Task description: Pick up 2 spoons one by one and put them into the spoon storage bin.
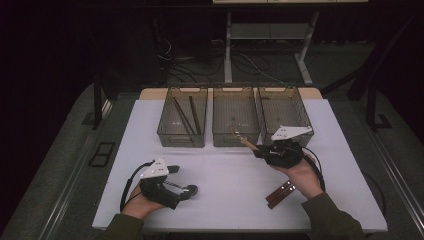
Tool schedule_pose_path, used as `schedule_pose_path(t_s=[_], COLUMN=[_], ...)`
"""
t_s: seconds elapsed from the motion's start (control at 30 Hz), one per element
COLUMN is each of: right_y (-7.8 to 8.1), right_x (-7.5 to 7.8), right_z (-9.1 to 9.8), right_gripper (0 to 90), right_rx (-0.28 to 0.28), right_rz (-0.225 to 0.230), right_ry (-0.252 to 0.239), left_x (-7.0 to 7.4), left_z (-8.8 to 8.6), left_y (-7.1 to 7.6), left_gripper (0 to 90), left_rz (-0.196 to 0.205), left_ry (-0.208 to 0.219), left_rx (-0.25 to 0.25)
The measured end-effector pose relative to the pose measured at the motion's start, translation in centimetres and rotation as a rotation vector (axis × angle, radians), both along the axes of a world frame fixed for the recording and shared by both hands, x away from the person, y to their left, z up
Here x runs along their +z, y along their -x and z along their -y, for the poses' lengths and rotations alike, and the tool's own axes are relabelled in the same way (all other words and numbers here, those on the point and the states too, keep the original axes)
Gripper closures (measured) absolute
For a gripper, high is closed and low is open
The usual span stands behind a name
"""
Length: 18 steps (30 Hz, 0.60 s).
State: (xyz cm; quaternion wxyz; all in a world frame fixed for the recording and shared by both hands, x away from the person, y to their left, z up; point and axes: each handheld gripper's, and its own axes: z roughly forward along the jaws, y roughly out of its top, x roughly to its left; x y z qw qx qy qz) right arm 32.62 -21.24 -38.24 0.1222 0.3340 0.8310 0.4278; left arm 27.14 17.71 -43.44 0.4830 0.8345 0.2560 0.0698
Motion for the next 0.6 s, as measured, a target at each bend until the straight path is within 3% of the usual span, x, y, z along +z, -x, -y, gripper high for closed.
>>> schedule_pose_path(t_s=[0.6], right_y=[-3.2], right_x=[2.1], right_z=[0.2], right_gripper=[74.3], right_rx=[-0.068], right_rz=[0.048], right_ry=[-0.066], left_x=[0.0], left_z=[0.0], left_y=[0.1], left_gripper=[0.0], left_rz=[-0.004], left_ry=[0.001], left_rx=[0.003])
